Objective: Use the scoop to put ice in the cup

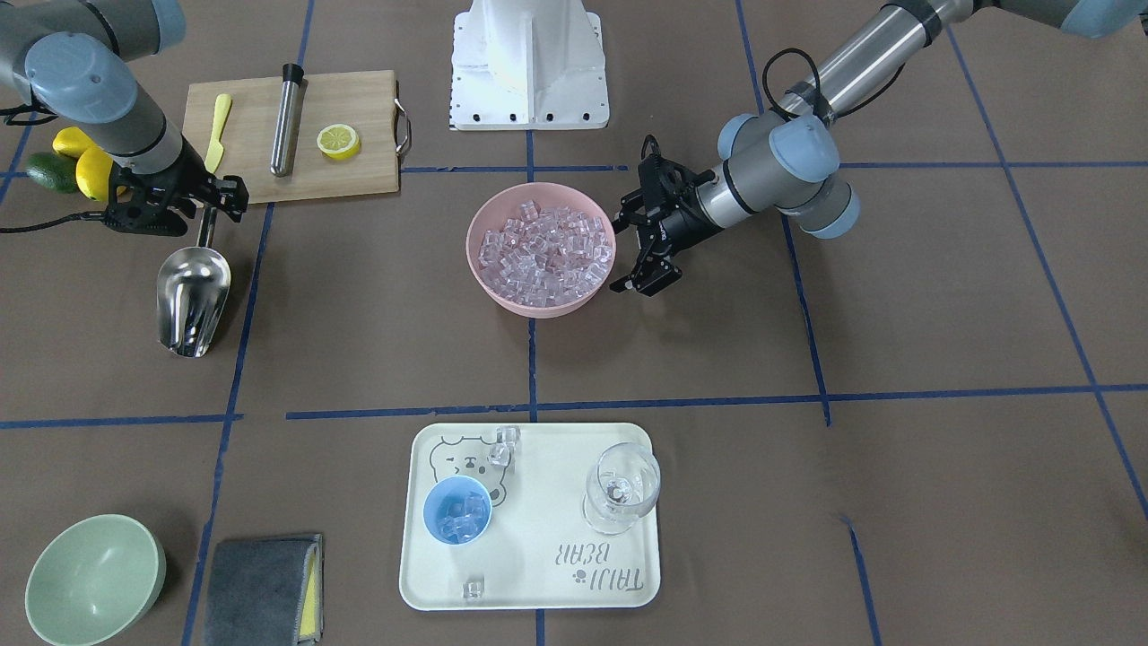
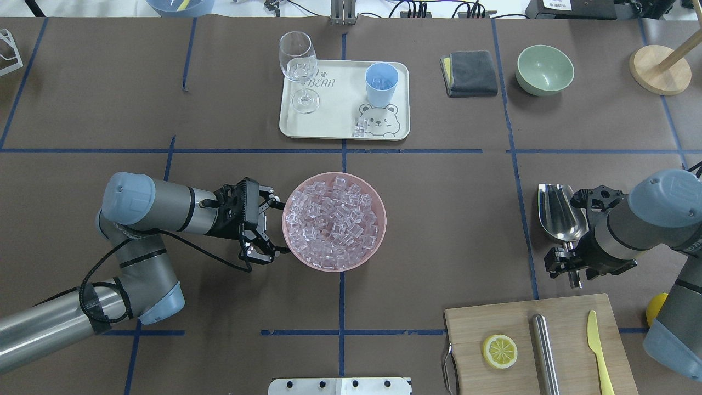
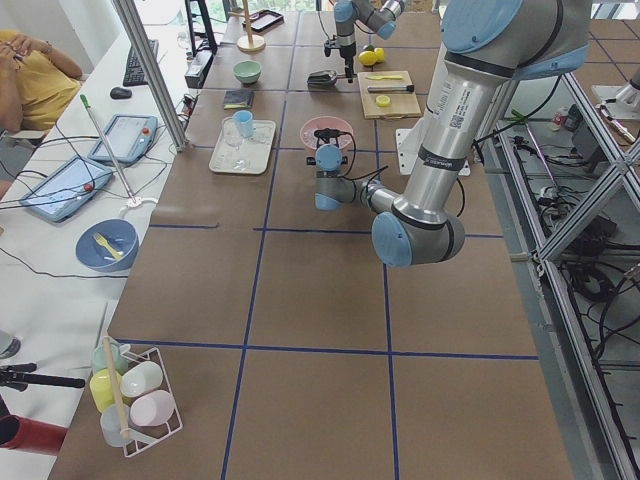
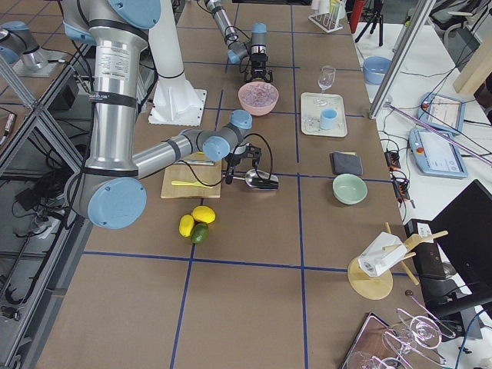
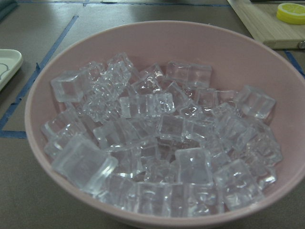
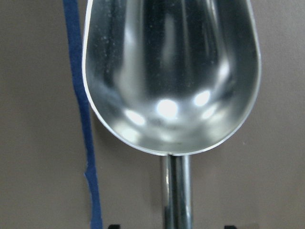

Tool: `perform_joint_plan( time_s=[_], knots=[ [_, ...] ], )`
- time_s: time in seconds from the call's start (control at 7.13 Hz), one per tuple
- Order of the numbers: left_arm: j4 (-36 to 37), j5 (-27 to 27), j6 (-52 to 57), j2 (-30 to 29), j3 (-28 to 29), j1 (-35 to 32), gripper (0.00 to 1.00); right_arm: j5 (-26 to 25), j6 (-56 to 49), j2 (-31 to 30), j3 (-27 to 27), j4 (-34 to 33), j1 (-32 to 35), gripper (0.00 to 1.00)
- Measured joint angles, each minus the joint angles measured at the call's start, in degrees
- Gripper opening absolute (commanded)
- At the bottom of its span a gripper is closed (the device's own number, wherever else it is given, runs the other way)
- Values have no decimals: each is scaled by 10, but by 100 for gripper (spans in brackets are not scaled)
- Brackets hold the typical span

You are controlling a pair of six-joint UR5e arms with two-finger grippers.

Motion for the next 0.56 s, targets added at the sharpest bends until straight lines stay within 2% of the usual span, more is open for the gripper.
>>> perform_joint_plan(
  time_s=[0.28,0.56],
  knots=[
    [0,-1,-1,0,-1,-1,100,-5,-7,10,0,0,13,100],
    [-1,-1,-1,0,-1,-2,100,-2,-71,13,-1,-4,71,100]
  ],
)
